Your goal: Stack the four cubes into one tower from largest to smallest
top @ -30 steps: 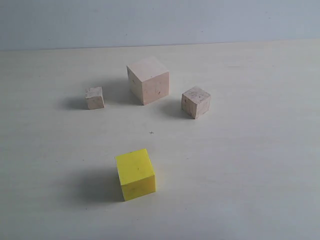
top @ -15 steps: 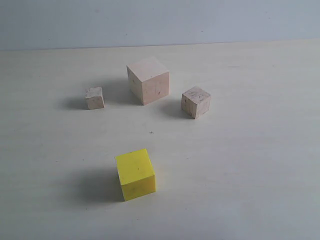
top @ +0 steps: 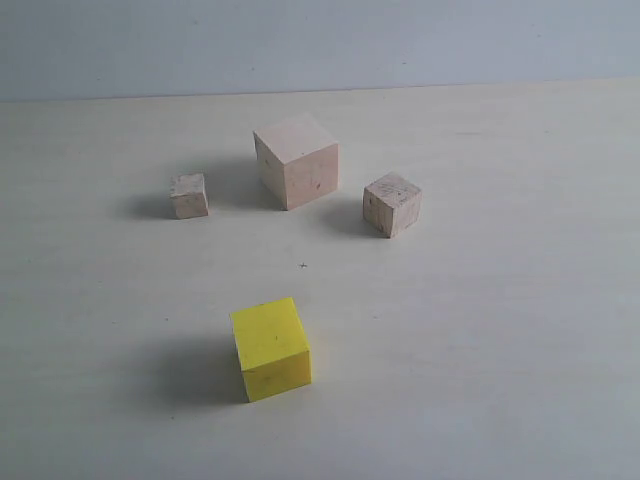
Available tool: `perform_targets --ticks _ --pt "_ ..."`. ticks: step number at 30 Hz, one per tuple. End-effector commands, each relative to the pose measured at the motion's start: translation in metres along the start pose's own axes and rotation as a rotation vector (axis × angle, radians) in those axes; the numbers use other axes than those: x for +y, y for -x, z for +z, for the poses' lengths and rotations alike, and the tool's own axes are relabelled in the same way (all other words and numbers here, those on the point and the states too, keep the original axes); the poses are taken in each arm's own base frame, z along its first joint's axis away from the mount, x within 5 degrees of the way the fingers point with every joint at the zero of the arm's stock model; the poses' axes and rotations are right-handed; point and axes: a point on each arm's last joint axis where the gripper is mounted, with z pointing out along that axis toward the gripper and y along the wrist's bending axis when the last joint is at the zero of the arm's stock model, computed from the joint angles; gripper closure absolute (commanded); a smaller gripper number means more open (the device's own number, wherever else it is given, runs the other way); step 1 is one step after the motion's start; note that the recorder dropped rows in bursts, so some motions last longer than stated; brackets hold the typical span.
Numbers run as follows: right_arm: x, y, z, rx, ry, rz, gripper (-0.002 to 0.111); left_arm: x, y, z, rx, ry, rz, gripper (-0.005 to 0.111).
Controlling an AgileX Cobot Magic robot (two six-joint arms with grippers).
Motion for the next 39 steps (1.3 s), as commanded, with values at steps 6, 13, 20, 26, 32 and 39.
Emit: perform_targets --ticks 6,13,20,26,32,39 --pt "-0.003 0.041 -0.006 -0.29 -0.003 0.247 0.108 -0.001 0.0 0.0 -0.01 -0.01 -0.006 0.107" --pt "0.006 0.133 0.008 -0.19 0.033 0.188 0.108 -0.001 0.0 0.0 -0.01 -0.01 -0.006 0.107" --pt "0.036 0.182 0.074 0.169 0.263 0.056 0.108 -0.001 0.0 0.0 -0.01 -0.01 -0.006 0.107" --pt "0.09 0.118 0.138 0.802 0.477 0.188 0.108 -0.001 0.0 0.0 -0.01 -0.01 -0.006 0.107" --pt "0.099 0.087 0.178 0.835 0.397 0.268 0.108 -0.001 0.0 0.0 -0.01 -0.01 -0.006 0.107" --pt "0.104 0.06 0.197 0.883 0.408 0.18 0.108 -0.001 0.0 0.0 -0.01 -0.01 -0.006 0.107"
